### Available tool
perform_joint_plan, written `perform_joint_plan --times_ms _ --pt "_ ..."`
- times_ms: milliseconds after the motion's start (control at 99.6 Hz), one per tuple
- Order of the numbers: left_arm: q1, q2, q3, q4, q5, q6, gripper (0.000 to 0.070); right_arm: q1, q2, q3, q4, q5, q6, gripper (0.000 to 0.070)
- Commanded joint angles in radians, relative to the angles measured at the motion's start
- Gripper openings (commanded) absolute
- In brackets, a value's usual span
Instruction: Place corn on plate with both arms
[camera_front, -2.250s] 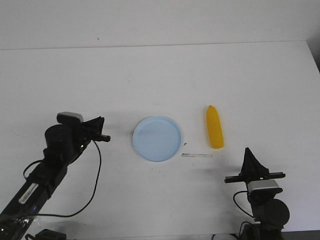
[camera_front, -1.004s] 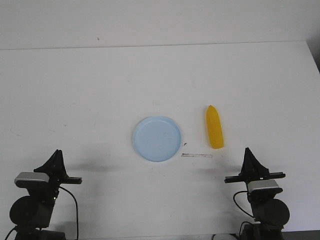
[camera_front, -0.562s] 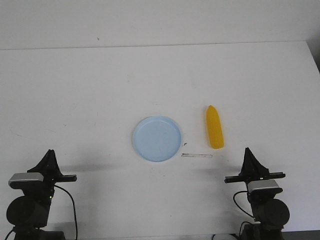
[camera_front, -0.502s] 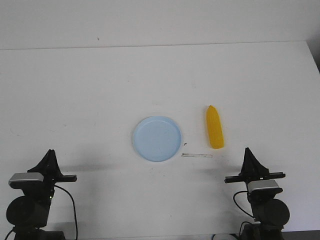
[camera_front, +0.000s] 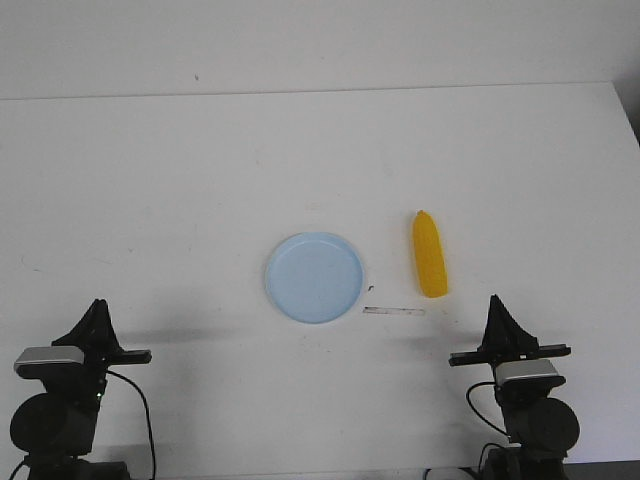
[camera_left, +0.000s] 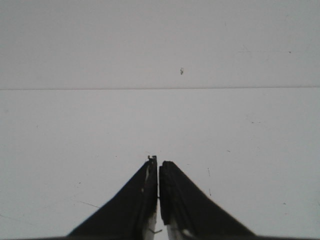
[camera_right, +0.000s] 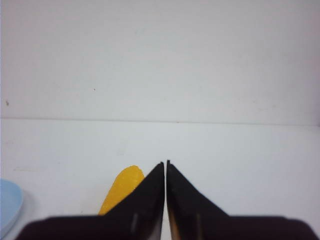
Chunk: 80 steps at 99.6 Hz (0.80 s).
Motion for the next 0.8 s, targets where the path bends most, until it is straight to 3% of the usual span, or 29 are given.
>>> perform_joint_plan --times_ms 0,472,613,793 --pt "0.000 -0.002 0.002 0.011 0.000 0.006 0.0001 0.000 0.001 -0.002 0.010 0.000 0.010 0.0009" --pt "0.000 -0.002 0.002 0.011 0.000 0.006 0.0001 0.000 0.001 -0.002 0.013 0.000 0.010 0.0008" --pt "0.000 -0.002 0.002 0.011 0.001 0.006 0.0001 -0.002 0.001 -0.002 0.017 0.033 0.012 0.0008" --pt "0.000 -0.002 0.002 0.011 0.000 0.006 0.0001 0.008 0.003 0.040 0.059 0.016 0.112 0.0006"
